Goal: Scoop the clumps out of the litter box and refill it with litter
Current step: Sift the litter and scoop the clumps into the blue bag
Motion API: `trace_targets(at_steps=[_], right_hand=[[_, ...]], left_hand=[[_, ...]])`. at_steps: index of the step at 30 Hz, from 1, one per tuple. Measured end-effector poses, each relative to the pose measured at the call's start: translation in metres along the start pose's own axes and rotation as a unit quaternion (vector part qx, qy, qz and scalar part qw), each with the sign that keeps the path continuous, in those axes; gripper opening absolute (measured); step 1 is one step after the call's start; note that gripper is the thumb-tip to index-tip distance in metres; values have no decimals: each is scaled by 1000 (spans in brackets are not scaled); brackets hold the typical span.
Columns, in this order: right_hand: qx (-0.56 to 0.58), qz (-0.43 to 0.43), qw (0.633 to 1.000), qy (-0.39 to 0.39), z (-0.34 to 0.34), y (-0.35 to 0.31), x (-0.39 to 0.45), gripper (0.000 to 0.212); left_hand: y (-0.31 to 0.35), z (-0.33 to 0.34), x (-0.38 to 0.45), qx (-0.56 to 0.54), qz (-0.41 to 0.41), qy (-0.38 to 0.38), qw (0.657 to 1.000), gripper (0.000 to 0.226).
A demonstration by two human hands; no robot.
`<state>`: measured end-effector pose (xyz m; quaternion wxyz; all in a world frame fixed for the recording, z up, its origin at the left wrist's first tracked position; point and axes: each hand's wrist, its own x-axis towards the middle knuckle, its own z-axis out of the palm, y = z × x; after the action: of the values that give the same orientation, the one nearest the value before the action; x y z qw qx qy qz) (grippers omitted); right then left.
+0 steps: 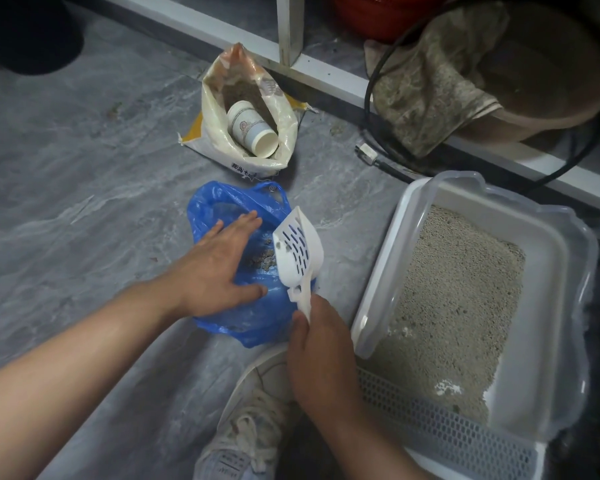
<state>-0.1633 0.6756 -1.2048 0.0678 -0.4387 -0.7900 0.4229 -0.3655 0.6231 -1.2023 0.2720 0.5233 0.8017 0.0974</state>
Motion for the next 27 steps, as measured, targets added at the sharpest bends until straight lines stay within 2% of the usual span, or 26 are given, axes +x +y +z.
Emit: trace_targets(at_steps=[10,14,20,24,27], right_hand=[[-116,-22,993,-26,-5,3,-2,22],[-172,-2,983,-60,-1,2,2,28],[-191,9,979,-64,1,-1,6,52],[-172,4,984,-51,-2,-1,6,58],[-177,9,982,-62,-3,1,4,54]], left_hand=[[-4,4,0,0,13,9,1000,110],[-5,6,-1,2,12,9,1000,110],[-6,8,0,-1,19,15,1000,111],[-7,8,2,4,19,10,1000,116],[-7,9,3,0,19,11,1000,117]])
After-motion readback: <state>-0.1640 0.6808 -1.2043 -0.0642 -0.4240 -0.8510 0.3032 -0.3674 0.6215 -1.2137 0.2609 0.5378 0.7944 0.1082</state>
